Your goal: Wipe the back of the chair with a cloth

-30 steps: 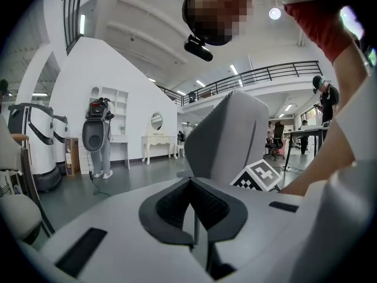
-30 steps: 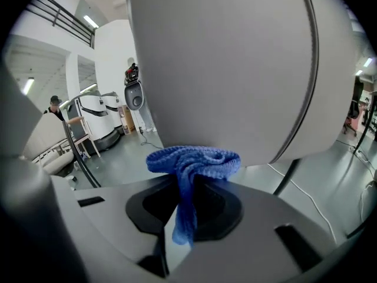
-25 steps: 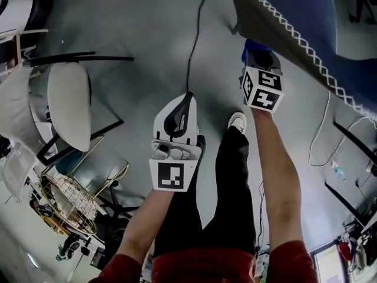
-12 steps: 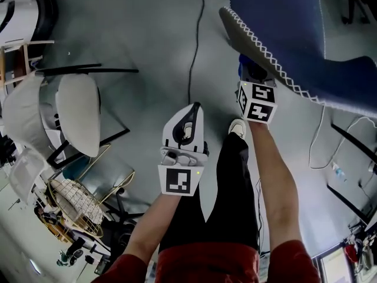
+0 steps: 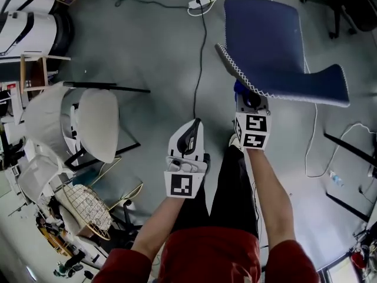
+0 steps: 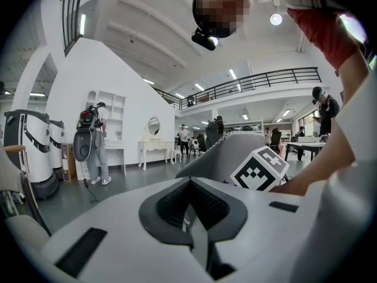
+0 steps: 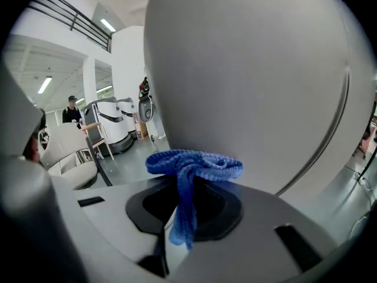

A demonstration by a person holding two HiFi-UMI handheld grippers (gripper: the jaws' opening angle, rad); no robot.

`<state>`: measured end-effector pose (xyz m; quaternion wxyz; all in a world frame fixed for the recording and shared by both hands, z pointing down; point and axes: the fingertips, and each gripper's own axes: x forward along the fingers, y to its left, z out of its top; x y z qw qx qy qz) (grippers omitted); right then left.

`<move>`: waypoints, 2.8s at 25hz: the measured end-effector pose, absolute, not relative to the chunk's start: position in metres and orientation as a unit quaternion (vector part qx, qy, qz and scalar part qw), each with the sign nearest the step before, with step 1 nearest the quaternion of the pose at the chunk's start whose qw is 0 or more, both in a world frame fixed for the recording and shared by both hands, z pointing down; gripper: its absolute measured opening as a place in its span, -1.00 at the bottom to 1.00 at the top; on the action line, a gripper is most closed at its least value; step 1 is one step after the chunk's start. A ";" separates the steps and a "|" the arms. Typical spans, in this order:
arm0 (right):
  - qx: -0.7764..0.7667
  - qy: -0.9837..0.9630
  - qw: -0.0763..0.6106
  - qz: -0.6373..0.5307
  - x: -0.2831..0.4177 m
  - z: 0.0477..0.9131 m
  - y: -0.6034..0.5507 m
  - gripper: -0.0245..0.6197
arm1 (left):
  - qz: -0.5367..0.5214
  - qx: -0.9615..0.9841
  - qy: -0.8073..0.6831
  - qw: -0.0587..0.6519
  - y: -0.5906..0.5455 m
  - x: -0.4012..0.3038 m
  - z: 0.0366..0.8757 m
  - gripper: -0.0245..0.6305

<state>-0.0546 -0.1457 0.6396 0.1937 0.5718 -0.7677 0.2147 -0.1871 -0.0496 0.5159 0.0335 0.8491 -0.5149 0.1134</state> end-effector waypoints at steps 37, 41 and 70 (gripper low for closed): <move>0.597 -0.800 0.044 0.043 -0.024 0.204 -0.117 -0.73 | -0.018 0.851 -0.525 -0.011 -0.100 -0.214 0.177 -0.88; 0.600 -0.800 0.010 0.006 -0.023 0.135 -0.126 -0.73 | -0.055 0.851 -0.519 -0.061 -0.107 -0.216 0.111 -0.88; 0.610 -0.787 -0.026 -0.087 -0.020 0.047 -0.122 -0.73 | -0.067 0.833 -0.535 -0.118 -0.116 -0.229 0.034 -0.88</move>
